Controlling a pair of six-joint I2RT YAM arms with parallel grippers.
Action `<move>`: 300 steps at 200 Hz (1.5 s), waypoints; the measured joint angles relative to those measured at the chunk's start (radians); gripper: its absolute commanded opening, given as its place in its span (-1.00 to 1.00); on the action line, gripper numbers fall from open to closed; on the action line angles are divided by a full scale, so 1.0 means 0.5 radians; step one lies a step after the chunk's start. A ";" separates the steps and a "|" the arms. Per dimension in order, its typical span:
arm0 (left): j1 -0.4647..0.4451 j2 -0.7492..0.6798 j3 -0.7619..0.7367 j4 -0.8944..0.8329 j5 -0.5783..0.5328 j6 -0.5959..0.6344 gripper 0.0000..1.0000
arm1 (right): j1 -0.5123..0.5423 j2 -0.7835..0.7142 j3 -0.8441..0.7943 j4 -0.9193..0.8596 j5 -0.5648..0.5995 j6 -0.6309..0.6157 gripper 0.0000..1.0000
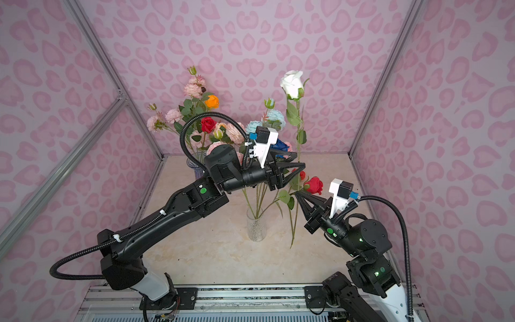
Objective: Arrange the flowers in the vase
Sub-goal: 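Carry the white rose toward the vase while left gripper reaches toward it, then close left gripper on the white rose stem while right gripper opens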
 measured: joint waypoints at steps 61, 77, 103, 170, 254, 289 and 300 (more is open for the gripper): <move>-0.008 -0.033 -0.083 -0.003 0.040 0.005 -0.92 | 0.331 0.075 0.007 -0.060 0.363 -0.224 -0.39; -0.002 -0.070 -0.105 -0.014 0.015 0.019 -0.93 | 0.343 0.069 0.006 -0.057 0.364 -0.248 0.11; 0.005 -0.153 -0.116 -0.031 -0.063 0.070 -0.93 | 0.346 -0.003 0.008 -0.060 0.399 -0.273 0.28; 0.019 -0.578 -0.359 -0.114 -0.492 0.501 -0.93 | 0.349 -0.243 0.034 -0.375 0.665 -0.324 0.32; 0.026 -0.725 -0.806 0.035 -0.782 0.800 -0.93 | 0.350 -0.198 0.030 -0.493 0.807 -0.380 0.32; 0.053 -0.718 -0.838 0.097 -0.784 0.803 -0.93 | 0.350 -0.192 0.021 -0.498 0.837 -0.396 0.32; 0.060 -0.718 -0.838 0.116 -0.784 0.803 -0.93 | 0.350 -0.192 0.021 -0.499 0.854 -0.402 0.32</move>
